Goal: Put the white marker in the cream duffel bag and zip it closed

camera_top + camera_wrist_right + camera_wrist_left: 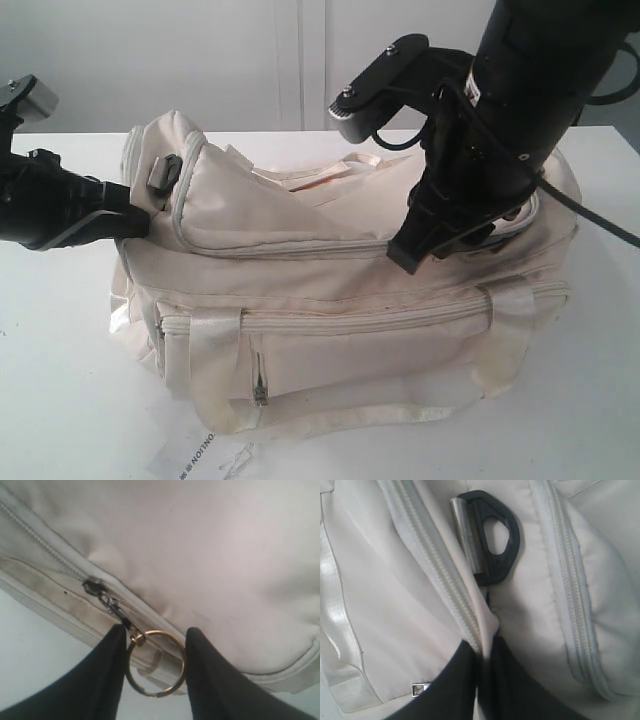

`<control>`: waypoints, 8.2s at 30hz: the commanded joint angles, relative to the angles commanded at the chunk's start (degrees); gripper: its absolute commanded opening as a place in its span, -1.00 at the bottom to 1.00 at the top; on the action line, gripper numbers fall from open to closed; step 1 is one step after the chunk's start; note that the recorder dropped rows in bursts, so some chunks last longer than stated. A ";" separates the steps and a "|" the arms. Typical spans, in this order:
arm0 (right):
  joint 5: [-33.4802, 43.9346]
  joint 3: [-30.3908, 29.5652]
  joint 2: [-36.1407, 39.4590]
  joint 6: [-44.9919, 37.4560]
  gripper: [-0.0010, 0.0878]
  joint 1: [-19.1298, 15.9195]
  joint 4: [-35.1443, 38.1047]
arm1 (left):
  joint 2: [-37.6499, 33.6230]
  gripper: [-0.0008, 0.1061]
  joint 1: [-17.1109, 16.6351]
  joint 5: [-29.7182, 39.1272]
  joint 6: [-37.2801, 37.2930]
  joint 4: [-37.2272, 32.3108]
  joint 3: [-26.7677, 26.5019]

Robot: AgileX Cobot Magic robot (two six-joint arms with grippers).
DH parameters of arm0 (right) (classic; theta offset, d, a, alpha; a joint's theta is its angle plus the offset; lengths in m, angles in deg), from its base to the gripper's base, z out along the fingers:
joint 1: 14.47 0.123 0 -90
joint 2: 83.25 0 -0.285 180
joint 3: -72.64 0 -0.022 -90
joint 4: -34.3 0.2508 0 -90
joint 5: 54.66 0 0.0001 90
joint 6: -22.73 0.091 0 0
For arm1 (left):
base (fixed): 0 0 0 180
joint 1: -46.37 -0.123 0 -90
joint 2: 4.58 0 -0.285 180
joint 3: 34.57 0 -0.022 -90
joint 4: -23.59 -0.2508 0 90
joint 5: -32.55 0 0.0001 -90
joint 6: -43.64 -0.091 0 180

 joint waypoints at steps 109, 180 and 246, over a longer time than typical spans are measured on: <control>-2.27 0.00 -5.64 -10.05 -0.98 -6.19 12.09 | -13.73 -0.87 31.14 -7.07 -59.04 27.47 -11.58; -8.13 0.00 -3.32 -10.15 -0.98 -16.98 3.09 | -10.64 -0.99 31.14 -5.17 -49.14 13.86 -11.58; -20.46 0.00 0.53 -13.60 -0.98 -23.24 8.48 | -7.74 0.29 31.14 -2.75 -44.73 17.41 -14.72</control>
